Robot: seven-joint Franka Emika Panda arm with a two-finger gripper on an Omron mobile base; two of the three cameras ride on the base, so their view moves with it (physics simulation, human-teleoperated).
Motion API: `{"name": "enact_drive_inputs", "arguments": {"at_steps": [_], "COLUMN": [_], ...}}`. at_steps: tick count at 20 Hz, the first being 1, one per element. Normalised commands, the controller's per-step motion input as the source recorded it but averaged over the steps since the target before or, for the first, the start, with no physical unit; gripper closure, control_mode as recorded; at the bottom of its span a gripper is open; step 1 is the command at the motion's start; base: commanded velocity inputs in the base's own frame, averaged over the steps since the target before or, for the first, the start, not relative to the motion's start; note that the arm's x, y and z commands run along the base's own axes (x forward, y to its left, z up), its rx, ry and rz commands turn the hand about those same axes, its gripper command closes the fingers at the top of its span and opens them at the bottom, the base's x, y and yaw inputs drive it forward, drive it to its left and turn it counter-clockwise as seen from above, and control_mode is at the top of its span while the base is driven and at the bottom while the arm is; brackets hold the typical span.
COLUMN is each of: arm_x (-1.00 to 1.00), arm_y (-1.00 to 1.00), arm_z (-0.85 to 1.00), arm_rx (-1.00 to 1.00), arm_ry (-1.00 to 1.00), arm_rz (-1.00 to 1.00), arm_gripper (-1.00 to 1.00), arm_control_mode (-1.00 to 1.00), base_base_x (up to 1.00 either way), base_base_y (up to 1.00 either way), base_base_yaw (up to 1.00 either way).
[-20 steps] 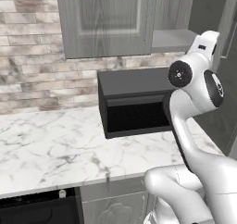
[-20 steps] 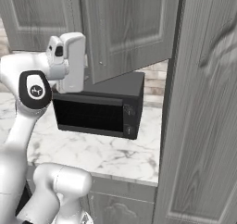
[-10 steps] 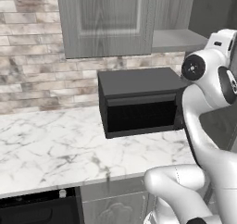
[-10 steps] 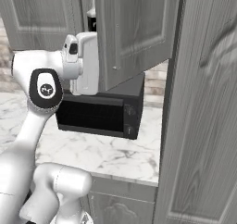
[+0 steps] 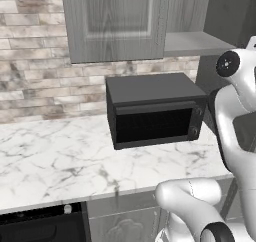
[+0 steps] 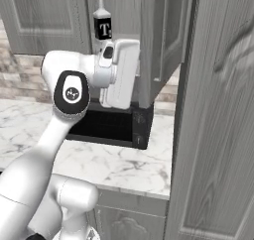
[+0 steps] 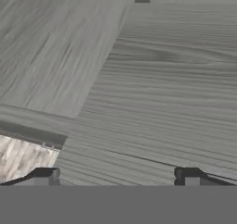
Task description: Get the candle and the liquor from the cabinet and move them to the dining counter.
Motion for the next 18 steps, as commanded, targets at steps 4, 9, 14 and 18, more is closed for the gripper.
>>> {"name": "enact_drive_inputs", "arguments": {"at_steps": [4, 9, 14, 18], "arm_x": [0.0, 0.0, 0.0, 0.0], "arm_y": [-0.66, -0.5, -0.19, 0.01], "arm_z": [-0.12, -0.14, -0.03, 0.0], "arm_rx": [0.0, 0.0, -0.02, 0.0], "arm_ry": [0.15, 0.05, 0.0, -0.04], "arm_rz": [-0.13, -0.06, -0.02, 0.0], "arm_gripper": [-1.0, -1.0, -1.0, -1.0], "arm_control_mode": [-1.0, -1.0, -1.0, -1.0], "base_base_x": [0.0, 0.0, 0.0, 0.0], "base_base_y": [0.0, 0.0, 0.0, 0.0], "base_base_yaw": [0.0, 0.0, 0.0, 0.0]}}
